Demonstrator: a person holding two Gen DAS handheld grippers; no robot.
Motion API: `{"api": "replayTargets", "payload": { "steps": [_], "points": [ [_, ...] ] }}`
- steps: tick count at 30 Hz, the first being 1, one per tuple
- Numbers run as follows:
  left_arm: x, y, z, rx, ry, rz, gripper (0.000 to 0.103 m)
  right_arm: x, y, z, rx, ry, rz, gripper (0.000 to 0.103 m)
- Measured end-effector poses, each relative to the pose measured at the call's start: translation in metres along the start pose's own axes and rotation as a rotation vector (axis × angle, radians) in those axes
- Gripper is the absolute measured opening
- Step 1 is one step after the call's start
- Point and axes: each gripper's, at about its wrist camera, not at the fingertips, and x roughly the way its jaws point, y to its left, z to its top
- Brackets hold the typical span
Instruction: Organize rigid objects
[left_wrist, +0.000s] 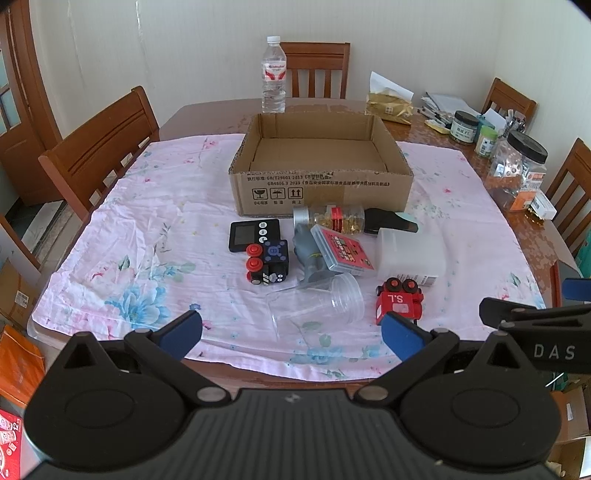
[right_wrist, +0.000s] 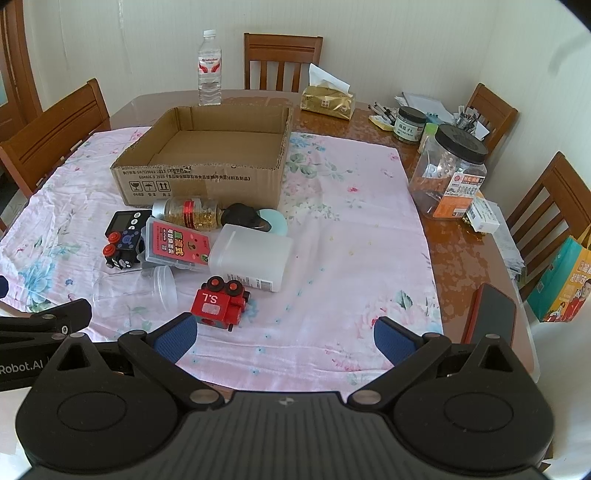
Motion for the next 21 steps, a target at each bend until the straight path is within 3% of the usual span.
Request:
{"api": "replayTargets", "payload": {
  "steps": [21],
  "points": [
    [0.0078, -0.0033, -0.0008, 0.002, 0.000, -0.012, 0.103, 0.0062, -0.0020, 0.0026, -0.022, -0.024, -0.005, 0.103]
  ]
}}
